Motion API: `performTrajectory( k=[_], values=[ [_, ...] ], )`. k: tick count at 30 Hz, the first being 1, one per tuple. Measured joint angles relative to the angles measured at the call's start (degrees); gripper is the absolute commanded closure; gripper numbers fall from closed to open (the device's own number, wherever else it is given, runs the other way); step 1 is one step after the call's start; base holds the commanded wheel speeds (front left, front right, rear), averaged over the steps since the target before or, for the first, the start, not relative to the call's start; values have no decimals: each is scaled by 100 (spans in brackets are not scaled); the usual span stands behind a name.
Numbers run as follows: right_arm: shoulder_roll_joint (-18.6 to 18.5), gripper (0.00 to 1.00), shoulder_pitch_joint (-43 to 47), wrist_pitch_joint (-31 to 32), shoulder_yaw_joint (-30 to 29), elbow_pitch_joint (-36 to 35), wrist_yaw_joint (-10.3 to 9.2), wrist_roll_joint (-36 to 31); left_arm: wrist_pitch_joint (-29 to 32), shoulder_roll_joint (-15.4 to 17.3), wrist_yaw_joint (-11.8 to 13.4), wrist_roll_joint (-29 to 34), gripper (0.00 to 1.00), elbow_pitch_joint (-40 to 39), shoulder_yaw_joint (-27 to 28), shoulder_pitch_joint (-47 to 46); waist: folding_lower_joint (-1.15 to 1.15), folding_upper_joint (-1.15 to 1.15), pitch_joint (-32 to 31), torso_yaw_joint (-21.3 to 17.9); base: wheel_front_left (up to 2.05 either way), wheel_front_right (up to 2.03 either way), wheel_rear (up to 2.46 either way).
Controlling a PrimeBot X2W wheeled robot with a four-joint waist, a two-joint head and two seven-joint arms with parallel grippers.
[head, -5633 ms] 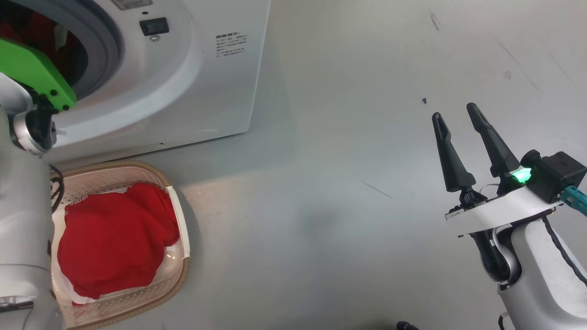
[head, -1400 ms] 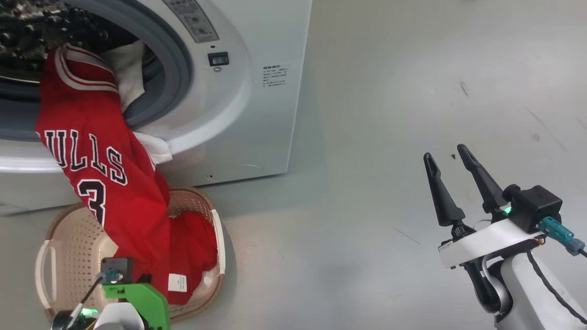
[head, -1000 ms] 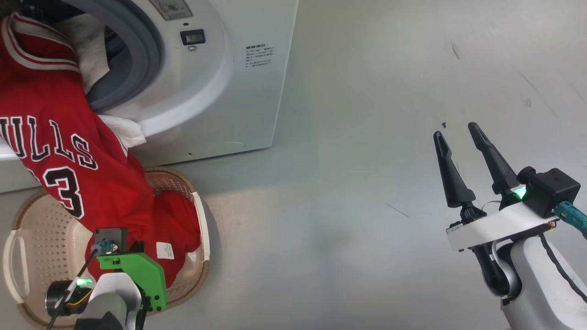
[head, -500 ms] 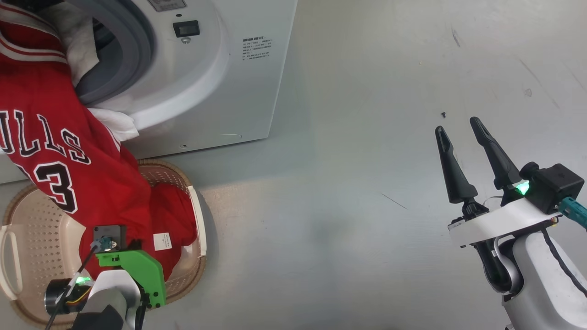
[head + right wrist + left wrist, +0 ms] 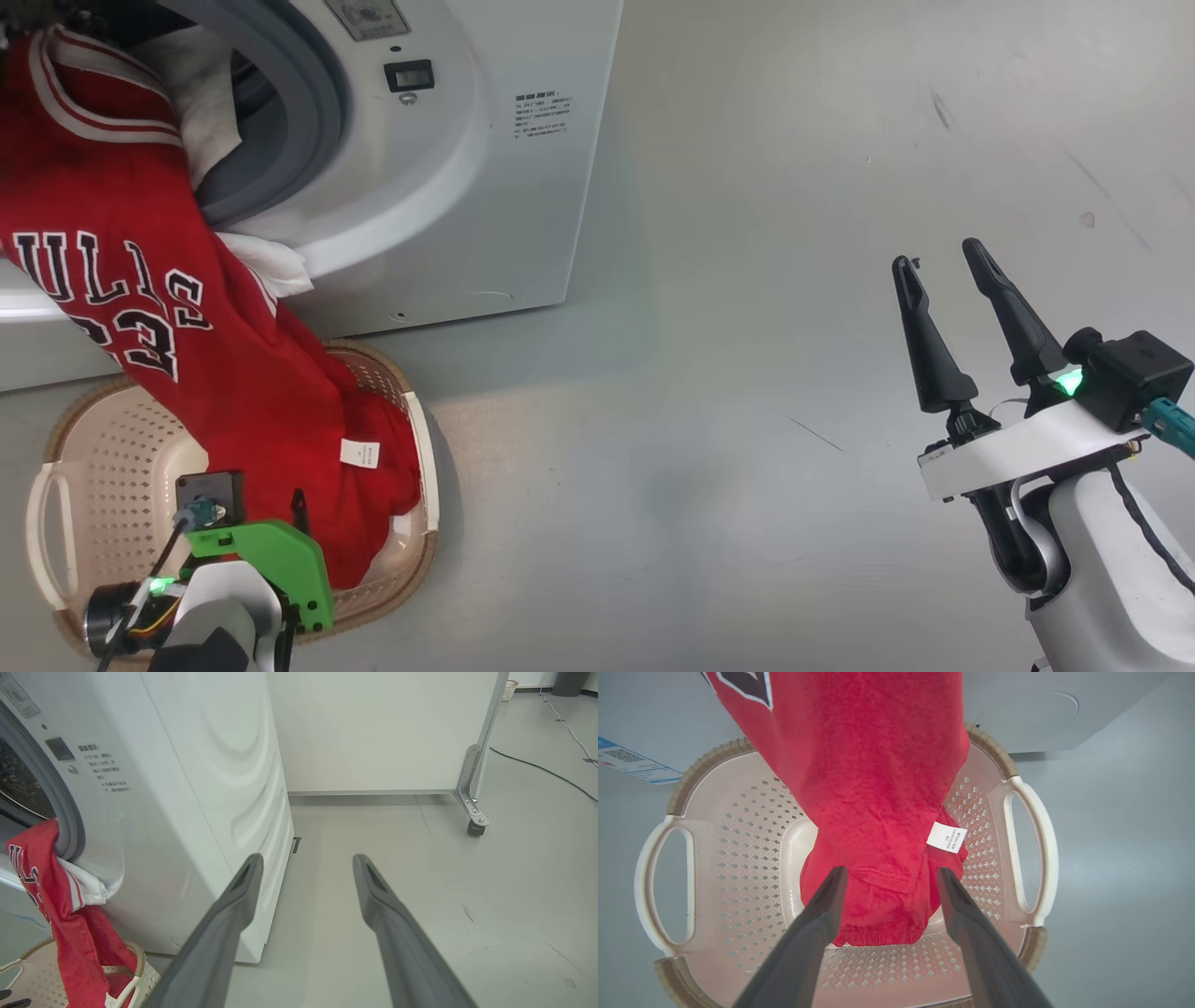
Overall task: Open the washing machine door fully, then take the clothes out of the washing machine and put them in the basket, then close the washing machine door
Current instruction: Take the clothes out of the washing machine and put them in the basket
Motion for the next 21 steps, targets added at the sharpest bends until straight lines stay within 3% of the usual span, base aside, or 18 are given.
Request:
performTrajectory(
  k=[10,21],
  values=[
    [2,0,65,0,-81,24,0,-1,-597,-40,-214,-91,0,-137,-18,-144,0,0,-243,255,0,0,0],
    [4,0,180,0,-100,25,0,-2,-781,-62,-453,-86,0,-799,-122,-203,0,0,-466,600,0,0,0]
  ],
)
